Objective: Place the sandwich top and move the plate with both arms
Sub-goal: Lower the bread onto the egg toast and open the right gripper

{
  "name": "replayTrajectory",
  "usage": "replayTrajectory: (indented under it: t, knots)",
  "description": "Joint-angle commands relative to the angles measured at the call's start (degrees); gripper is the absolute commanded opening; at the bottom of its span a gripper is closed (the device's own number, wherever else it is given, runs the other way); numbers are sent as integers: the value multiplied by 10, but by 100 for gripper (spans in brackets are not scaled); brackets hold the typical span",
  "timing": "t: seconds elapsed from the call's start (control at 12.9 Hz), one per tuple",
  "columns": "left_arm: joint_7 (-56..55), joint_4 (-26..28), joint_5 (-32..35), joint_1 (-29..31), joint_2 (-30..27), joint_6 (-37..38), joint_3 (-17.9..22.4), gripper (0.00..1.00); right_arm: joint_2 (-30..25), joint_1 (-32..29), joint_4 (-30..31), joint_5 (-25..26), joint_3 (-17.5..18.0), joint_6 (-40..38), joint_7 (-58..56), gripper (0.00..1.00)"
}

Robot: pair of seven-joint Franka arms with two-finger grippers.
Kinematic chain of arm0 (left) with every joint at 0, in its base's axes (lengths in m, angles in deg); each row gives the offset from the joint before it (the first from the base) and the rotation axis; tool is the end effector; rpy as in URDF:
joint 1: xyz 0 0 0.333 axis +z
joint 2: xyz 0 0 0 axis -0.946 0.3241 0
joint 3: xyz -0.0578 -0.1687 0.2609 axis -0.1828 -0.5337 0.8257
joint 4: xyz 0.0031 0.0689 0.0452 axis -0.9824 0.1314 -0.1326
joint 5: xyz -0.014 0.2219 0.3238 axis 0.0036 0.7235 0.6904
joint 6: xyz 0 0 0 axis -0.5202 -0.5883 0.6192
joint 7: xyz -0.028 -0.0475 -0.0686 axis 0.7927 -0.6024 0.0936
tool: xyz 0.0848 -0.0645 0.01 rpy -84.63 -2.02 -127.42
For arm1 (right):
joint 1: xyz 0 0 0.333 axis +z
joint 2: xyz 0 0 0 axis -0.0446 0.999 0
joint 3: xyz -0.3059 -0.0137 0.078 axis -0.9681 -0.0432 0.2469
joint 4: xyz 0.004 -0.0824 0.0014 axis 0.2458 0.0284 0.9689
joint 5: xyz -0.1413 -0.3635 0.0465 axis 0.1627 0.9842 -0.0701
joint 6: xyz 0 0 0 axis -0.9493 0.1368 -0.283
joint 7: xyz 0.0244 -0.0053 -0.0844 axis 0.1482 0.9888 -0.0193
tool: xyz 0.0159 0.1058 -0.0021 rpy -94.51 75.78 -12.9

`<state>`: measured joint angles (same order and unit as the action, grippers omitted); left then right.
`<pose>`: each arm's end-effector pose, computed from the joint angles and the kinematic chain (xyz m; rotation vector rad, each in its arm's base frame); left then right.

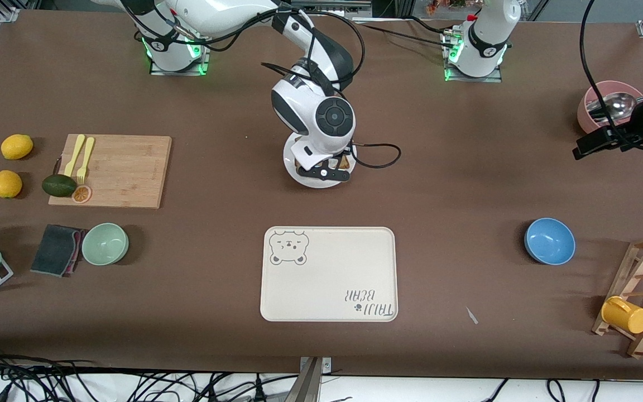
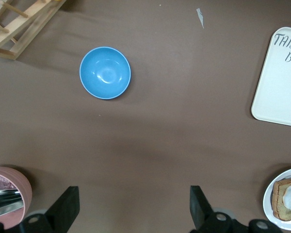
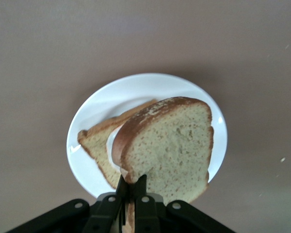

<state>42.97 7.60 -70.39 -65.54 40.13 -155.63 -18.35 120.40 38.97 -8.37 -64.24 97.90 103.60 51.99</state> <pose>0.5786 0.0085 0.5877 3.1052 0.3099 -0.1546 0.4800 0.5463 0.3016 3.0449 -0.1862 -0.4369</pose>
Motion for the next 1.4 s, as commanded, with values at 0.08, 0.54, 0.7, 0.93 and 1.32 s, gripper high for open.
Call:
replayTrajectory:
  t: [0.08, 0.54, 0.7, 0.93, 1.32]
  knots:
    - [-4, -15, 18, 0, 6, 9, -3, 100, 29, 6, -20, -21, -3, -5, 11, 0]
    - [1, -13, 14, 0, 6, 9, -3, 100, 44, 11, -12, -20, -3, 2, 12, 0]
    - [2, -14, 12, 5, 6, 9, -3, 100, 42, 15, -13, -22, -3, 1, 15, 0]
    - [2, -15, 10, 6, 13, 2, 2, 100, 41, 13, -12, -19, -3, 0, 6, 61]
    - [2, -28, 10, 2, 20, -4, 0, 100, 20, -4, -13, -20, -6, -5, 8, 100]
